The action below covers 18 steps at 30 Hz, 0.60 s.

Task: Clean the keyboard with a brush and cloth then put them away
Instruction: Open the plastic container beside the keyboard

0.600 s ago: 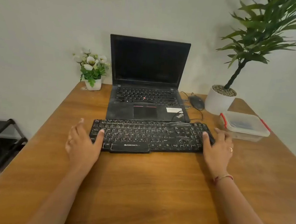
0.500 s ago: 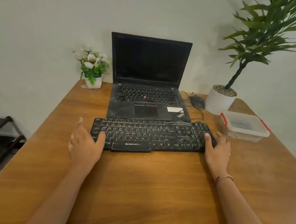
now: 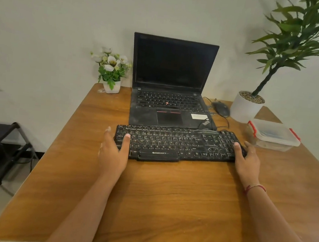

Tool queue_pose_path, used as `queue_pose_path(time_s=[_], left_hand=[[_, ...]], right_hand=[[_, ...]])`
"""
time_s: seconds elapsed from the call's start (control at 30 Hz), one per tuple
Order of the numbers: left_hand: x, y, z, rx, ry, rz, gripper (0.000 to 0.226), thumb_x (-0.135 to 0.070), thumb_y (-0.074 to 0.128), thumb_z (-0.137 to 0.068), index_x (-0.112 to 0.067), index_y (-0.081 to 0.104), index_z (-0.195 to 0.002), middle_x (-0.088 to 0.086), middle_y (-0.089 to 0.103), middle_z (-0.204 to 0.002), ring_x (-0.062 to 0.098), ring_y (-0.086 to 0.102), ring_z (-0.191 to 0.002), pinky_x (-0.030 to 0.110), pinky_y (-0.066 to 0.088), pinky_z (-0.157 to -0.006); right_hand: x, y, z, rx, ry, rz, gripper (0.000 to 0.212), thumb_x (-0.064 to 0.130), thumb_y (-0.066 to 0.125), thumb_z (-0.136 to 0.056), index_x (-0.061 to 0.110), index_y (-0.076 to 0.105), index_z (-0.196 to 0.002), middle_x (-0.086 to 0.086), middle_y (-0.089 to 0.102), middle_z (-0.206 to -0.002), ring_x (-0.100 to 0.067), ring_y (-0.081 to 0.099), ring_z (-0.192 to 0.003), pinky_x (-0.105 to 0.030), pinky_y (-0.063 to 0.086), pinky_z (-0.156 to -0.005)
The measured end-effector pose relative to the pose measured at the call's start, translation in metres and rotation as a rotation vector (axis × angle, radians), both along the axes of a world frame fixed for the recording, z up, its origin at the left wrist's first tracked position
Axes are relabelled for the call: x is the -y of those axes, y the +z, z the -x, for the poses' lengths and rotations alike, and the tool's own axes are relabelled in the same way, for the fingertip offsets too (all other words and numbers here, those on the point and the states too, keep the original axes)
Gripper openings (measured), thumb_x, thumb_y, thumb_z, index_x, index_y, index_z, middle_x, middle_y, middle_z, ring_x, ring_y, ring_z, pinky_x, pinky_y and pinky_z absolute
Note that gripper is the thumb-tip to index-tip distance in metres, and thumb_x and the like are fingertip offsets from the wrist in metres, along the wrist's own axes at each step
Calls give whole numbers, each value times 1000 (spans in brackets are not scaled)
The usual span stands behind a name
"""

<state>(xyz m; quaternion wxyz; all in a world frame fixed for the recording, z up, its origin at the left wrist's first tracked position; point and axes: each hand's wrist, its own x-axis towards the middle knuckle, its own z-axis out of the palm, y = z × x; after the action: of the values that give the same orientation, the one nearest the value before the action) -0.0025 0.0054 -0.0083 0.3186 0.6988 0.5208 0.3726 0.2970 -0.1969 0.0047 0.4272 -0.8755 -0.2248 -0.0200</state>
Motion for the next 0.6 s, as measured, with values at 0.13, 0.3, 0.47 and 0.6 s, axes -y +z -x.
queue_pose_path(time_s=[0.13, 0.3, 0.47, 0.6], left_hand=[[2, 6, 6, 316, 64, -28, 43, -42, 33, -100, -16, 64, -87, 2, 52, -60, 3, 45, -47, 18, 36, -47], [-4, 3, 5, 329, 141, 40, 32, -31, 45, -97, -21, 67, -76, 8, 61, -67, 18, 51, -58, 40, 46, -54], [-5, 3, 1, 236, 148, 37, 17, -21, 53, -94, -17, 60, -109, 2, 63, -97, 18, 60, -89, 36, 52, -81], [0, 3, -3, 139, 143, -5, 28, -13, 52, -93, -9, 54, -120, 3, 59, -103, 17, 55, -93, 28, 44, -80]], right_hand=[[1, -1, -2, -4, -3, -32, 56, 43, 46, -96, 5, 43, -137, -18, 52, -135, -33, 46, -126, -40, 35, -104], [0, -3, -4, -14, 2, -50, 56, 45, 44, -96, 6, 43, -137, -16, 52, -135, -31, 47, -126, -39, 36, -102], [-1, -7, -7, 16, 20, -28, 57, 49, 43, -95, 9, 45, -135, -12, 55, -131, -28, 50, -122, -40, 39, -100], [1, -9, -10, 13, 33, -51, 47, 41, 49, -94, 10, 48, -130, -12, 58, -126, -27, 53, -116, -39, 42, -98]])
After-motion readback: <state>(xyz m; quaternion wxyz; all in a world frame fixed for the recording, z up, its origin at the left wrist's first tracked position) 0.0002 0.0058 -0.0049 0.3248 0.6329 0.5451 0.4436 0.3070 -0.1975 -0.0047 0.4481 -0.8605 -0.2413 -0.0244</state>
